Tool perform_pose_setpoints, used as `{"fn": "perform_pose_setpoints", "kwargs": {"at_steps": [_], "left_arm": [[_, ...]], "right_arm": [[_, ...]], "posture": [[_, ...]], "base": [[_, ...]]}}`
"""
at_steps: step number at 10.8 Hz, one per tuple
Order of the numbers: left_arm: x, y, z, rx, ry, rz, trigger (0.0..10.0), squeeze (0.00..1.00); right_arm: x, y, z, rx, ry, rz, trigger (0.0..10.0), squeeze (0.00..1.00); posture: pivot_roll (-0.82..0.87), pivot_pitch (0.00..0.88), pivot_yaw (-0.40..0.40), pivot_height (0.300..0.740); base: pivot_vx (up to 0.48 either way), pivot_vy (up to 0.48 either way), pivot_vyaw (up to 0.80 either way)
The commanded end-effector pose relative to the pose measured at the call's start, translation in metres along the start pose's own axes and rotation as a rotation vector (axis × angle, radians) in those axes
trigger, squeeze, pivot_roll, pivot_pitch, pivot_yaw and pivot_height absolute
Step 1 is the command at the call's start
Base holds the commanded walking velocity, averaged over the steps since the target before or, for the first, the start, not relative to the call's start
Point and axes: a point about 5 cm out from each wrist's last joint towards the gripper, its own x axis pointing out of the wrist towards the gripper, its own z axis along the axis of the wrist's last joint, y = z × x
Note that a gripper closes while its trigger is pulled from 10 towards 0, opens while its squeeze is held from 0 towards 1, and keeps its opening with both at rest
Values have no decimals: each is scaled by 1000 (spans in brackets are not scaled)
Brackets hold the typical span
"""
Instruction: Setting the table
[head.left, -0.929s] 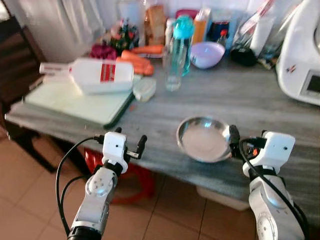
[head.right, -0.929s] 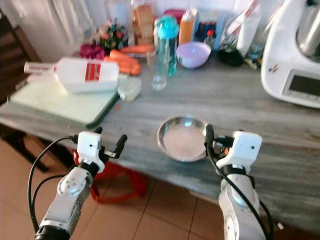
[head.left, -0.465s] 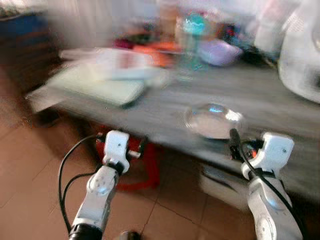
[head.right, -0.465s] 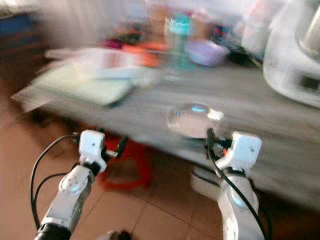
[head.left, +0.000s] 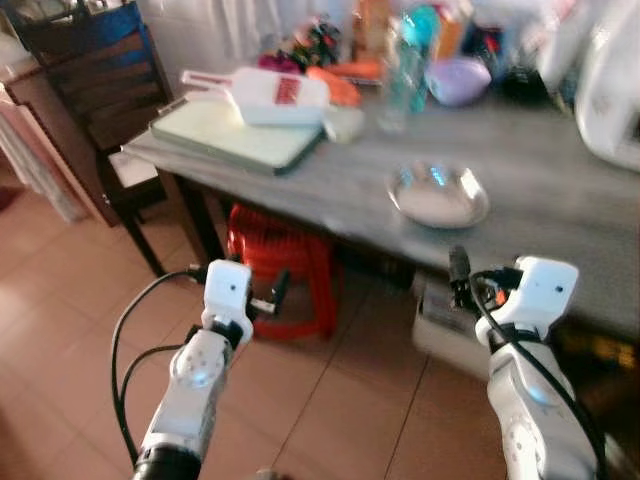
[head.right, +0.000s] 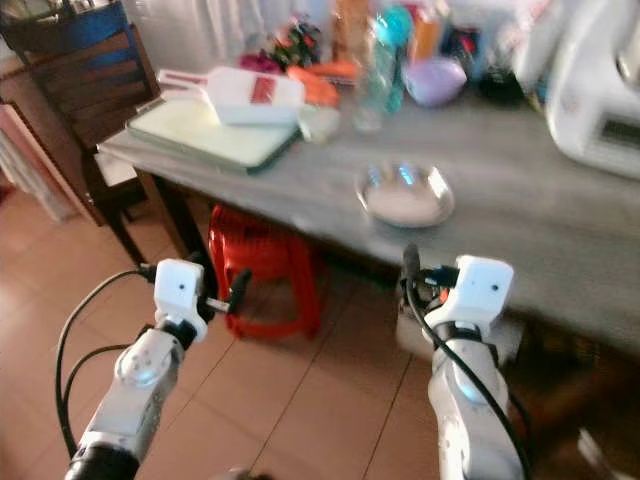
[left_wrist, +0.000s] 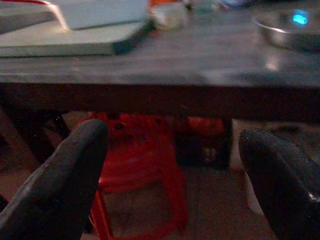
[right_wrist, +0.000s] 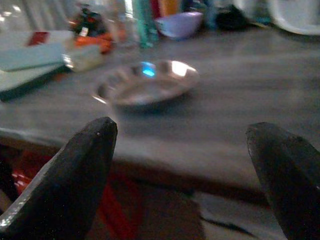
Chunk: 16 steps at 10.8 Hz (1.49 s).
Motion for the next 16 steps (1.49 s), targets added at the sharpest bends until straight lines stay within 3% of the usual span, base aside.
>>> {"fn": "perform_pose_setpoints", "kwargs": {"at_steps": [1,9,13,16], "left_arm": [[1,-1,0,10,-1,-11,10000,0],[1,-5,0,14,-2,-34,10000,0],[5,-6,9,-55,-51,-52,10000,0],[7,-10,10,-74,-49,-80,10000,0]], "right_arm": [[1,-1,0,2,-1,-13,10000,0],[1,-2,-2,1,5,-29,10000,0],[0,-3,-1,-1,4,-33,10000,0],[1,-2,1,-5,2,-26,10000,0]], "posture": [[-39,40,52,740],[-36,41,50,740],[-47,48,44,740],[-50,49,36,740]], "base": [[-319,0,0],[-315,0,-158],[0,0,0],[0,0,-631]]}}
